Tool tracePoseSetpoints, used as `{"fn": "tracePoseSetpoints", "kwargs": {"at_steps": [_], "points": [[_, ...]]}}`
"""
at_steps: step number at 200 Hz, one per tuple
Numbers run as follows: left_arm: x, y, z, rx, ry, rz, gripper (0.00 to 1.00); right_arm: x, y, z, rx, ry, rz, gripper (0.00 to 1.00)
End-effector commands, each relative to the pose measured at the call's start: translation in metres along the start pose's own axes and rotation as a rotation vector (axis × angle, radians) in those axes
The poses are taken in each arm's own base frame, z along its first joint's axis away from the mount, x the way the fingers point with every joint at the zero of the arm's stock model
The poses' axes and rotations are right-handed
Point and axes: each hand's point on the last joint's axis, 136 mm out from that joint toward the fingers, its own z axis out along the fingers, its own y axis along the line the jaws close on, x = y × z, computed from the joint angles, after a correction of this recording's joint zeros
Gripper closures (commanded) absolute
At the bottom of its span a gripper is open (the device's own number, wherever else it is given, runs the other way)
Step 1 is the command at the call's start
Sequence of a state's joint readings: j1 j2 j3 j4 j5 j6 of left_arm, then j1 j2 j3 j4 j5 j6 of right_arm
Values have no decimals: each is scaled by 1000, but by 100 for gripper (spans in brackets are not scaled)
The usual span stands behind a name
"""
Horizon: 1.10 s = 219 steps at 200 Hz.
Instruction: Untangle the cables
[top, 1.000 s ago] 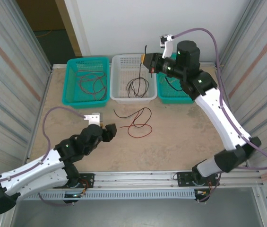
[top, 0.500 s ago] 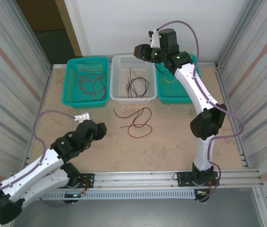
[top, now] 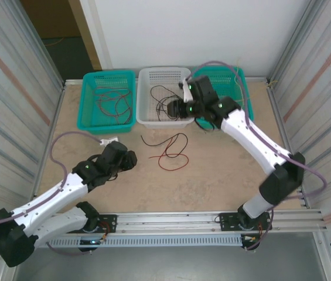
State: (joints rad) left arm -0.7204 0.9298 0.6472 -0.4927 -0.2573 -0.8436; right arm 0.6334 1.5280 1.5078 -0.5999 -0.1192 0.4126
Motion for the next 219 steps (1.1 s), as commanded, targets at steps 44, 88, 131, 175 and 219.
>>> {"fn": "tracePoseSetpoints", "kwargs": {"at_steps": [44, 88, 131, 175, 219], "points": [[16, -16, 23, 40, 97, -85, 51, 114, -31, -23, 171, 71, 0, 52], [22, -16, 30, 34, 125, -101, 52, 164, -52, -9, 239, 153, 59, 52], [36, -15, 41, 26, 177, -112, 54, 191, -80, 11, 393, 248, 111, 51], [35, -17, 41, 42, 173, -115, 53, 198, -102, 42, 476, 300, 257, 52], [32, -23, 35, 80, 164, -94, 53, 202, -101, 72, 458, 305, 345, 52]]}}
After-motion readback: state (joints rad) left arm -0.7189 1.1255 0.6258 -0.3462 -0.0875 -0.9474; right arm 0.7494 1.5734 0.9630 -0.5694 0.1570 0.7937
